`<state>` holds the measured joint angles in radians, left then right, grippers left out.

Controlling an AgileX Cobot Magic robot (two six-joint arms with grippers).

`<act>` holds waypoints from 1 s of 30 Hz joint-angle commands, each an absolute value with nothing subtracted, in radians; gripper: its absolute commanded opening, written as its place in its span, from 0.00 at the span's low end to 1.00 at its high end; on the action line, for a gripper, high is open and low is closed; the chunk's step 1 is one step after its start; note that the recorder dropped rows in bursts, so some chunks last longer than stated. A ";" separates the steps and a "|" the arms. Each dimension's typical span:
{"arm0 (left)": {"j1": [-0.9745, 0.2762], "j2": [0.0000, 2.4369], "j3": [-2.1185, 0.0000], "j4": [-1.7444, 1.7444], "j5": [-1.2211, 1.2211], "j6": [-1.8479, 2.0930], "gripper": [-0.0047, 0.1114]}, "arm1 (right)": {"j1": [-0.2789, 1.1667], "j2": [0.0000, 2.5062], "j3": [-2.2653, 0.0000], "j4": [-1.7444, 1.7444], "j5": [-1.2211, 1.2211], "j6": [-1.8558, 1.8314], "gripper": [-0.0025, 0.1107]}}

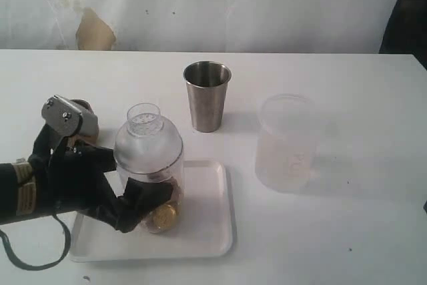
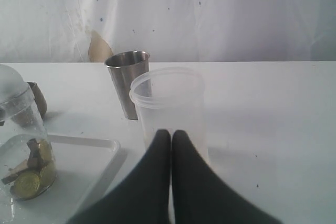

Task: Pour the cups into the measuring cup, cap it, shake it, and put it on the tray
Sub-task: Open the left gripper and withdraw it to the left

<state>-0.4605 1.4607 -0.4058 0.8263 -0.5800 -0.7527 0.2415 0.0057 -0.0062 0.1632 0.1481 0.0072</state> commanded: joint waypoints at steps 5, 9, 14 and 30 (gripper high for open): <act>-0.461 1.312 -0.299 0.782 -0.390 -0.865 0.86 | 0.238 0.000 0.000 0.166 0.142 0.000 0.02; -0.461 1.223 -0.287 0.786 -0.234 -1.051 0.73 | 0.238 0.000 0.000 0.166 0.142 0.000 0.02; -0.461 1.094 -0.287 0.788 -0.052 -1.144 0.05 | 0.238 0.000 0.000 0.166 0.142 0.000 0.02; -0.426 1.006 -0.702 0.590 0.867 -0.566 0.04 | 0.238 0.000 0.000 0.166 0.142 0.000 0.02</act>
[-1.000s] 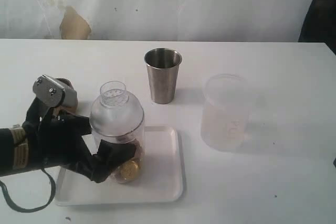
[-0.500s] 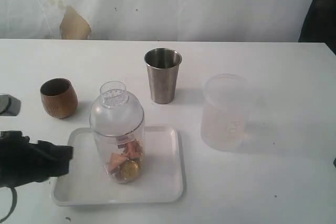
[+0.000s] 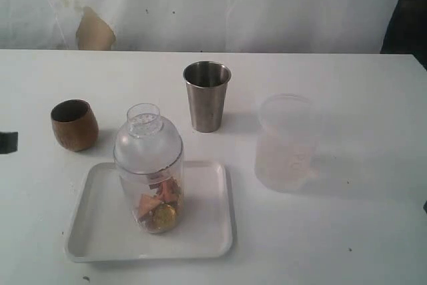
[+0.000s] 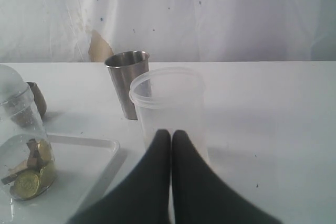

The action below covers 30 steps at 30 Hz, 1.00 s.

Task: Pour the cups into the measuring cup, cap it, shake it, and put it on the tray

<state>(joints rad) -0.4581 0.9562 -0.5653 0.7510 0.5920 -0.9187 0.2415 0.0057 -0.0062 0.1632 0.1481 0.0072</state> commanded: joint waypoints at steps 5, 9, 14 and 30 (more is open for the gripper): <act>-0.282 1.039 -0.814 0.300 0.953 -0.252 0.04 | 0.238 0.000 0.000 0.166 0.142 0.000 0.02; -0.203 0.976 -0.792 0.114 0.815 -0.174 0.04 | 0.238 0.000 0.000 0.166 0.142 0.000 0.02; -0.120 0.835 -0.716 0.075 0.702 -0.215 0.04 | 0.238 0.000 0.000 0.166 0.142 0.000 0.02; -0.101 0.278 -0.376 0.090 0.337 -0.448 0.04 | 0.238 0.000 0.000 0.166 0.142 0.023 0.02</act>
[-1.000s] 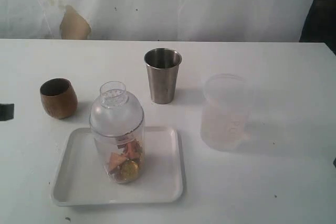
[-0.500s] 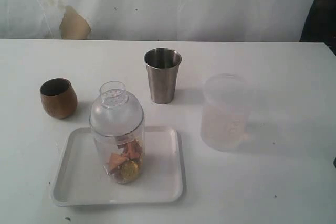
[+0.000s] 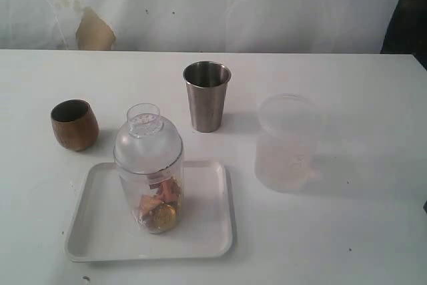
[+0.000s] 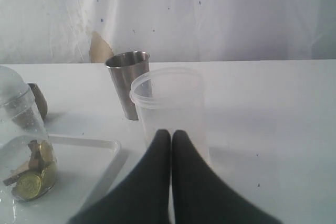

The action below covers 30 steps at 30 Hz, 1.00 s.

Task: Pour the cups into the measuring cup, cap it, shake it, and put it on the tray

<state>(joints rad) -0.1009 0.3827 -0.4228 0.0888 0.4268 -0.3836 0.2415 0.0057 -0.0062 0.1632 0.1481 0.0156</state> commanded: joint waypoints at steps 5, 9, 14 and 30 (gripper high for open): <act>-0.101 0.182 -0.356 0.090 0.313 -0.448 0.04 | 0.238 0.000 0.000 0.164 0.142 0.023 0.02; -0.101 0.169 -0.356 0.082 0.307 -0.444 0.04 | 0.238 0.000 0.000 0.164 0.142 0.023 0.02; -0.107 0.169 -0.356 0.082 0.307 -0.446 0.04 | 0.238 0.000 0.000 0.164 0.142 0.023 0.02; -0.107 0.169 -0.356 0.100 0.307 -0.428 0.04 | 0.238 0.000 0.000 0.166 0.142 0.023 0.02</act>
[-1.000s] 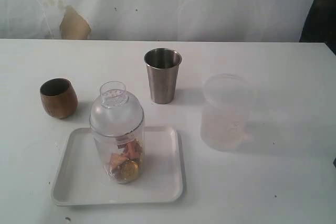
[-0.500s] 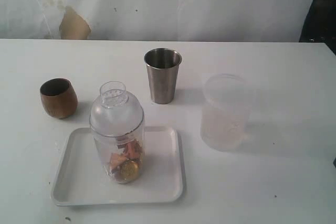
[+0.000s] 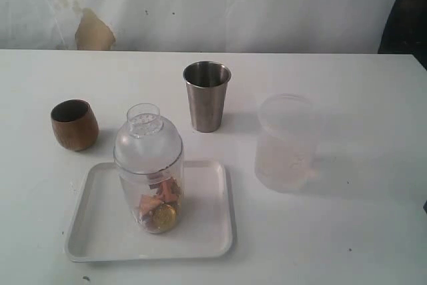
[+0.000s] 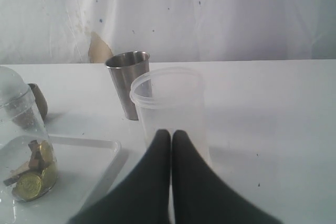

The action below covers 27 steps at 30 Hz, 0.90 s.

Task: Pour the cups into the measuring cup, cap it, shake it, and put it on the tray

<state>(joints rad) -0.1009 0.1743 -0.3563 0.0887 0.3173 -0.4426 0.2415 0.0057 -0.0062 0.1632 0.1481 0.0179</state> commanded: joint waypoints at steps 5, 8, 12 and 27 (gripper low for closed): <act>-0.107 0.169 -0.343 0.116 0.311 -0.381 0.04 | 0.238 0.000 0.000 0.166 0.142 0.023 0.02; -0.107 0.139 -0.309 0.072 0.315 -0.262 0.04 | 0.238 0.000 0.000 0.166 0.142 0.023 0.02; -0.103 0.048 -0.211 0.045 0.315 -0.132 0.04 | 0.238 0.000 0.000 0.166 0.142 0.023 0.02; -0.102 0.000 0.000 0.031 0.196 -0.046 0.04 | 0.238 0.000 0.000 0.166 0.142 0.023 0.02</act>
